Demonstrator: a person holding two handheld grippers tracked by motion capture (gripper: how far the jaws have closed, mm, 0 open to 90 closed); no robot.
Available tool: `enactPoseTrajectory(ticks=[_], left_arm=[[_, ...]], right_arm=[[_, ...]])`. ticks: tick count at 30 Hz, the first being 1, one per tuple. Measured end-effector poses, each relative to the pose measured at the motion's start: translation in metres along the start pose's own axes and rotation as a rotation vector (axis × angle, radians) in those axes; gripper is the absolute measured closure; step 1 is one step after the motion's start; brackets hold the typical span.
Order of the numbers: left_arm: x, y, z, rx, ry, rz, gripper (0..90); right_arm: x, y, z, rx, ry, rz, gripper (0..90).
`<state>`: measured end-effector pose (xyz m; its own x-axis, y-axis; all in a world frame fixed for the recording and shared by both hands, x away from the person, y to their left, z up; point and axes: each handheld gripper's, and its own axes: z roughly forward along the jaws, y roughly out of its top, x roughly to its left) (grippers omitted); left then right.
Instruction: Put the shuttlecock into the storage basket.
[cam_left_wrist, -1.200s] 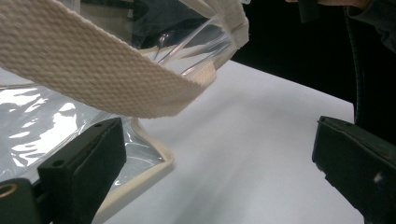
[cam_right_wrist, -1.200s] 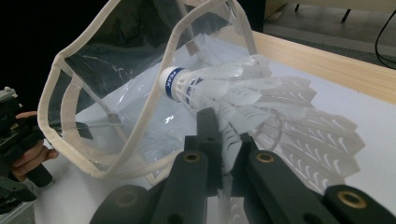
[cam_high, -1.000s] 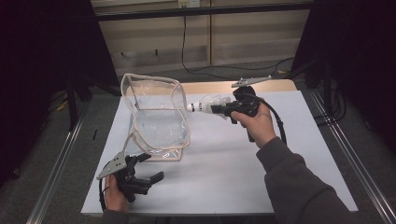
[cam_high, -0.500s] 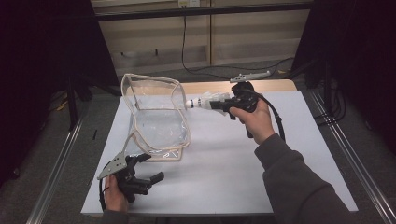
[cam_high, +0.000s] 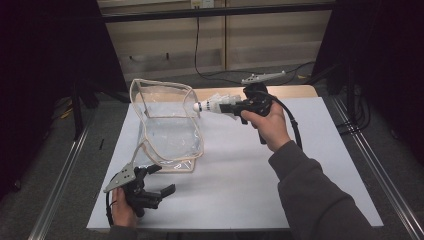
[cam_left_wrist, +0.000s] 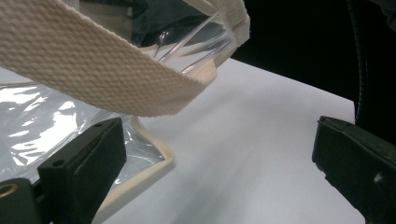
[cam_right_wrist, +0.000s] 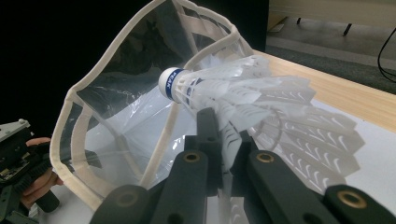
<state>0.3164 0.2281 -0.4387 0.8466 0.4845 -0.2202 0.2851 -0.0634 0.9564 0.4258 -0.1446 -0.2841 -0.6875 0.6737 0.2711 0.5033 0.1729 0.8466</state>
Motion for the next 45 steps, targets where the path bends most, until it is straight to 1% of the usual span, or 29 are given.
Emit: enactPoseTrajectory(ticks=[2, 10, 17, 20, 23, 26, 31, 35, 45], left_arm=[[0.0, 0.0, 0.0, -0.001, 0.0, -0.001, 2.9], [0.001, 0.0, 0.0, 0.004, 0.001, 0.006, 3.0], [0.001, 0.0, 0.0, 0.006, 0.001, 0.005, 3.1], [0.001, 0.0, 0.0, 0.004, 0.001, 0.007, 3.1], [0.001, 0.0, 0.0, 0.004, 0.001, 0.007, 3.1], [0.001, 0.0, 0.0, 0.006, -0.001, 0.005, 3.0], [0.001, 0.0, 0.0, 0.003, -0.005, 0.004, 3.0], [0.001, 0.0, 0.0, 0.004, -0.006, 0.005, 3.0], [0.001, 0.0, 0.0, 0.001, -0.006, 0.003, 3.0]], right_arm=[[0.001, 0.001, 0.002, 0.004, 0.001, -0.007, 88.2], [0.004, 0.004, 0.006, 0.002, 0.002, -0.005, 88.2], [0.01, 0.009, 0.01, -0.005, 0.013, -0.012, 88.2], [0.014, 0.011, 0.013, 0.001, 0.015, -0.026, 88.2], [0.018, 0.012, 0.015, 0.0, 0.019, -0.026, 88.2], [0.02, 0.013, 0.017, 0.002, 0.011, -0.034, 88.2], [0.027, 0.015, 0.021, 0.005, 0.011, -0.041, 88.2], [0.033, 0.017, 0.025, 0.009, 0.01, -0.056, 88.2], [0.046, 0.022, 0.033, 0.008, 0.02, -0.063, 88.2]])
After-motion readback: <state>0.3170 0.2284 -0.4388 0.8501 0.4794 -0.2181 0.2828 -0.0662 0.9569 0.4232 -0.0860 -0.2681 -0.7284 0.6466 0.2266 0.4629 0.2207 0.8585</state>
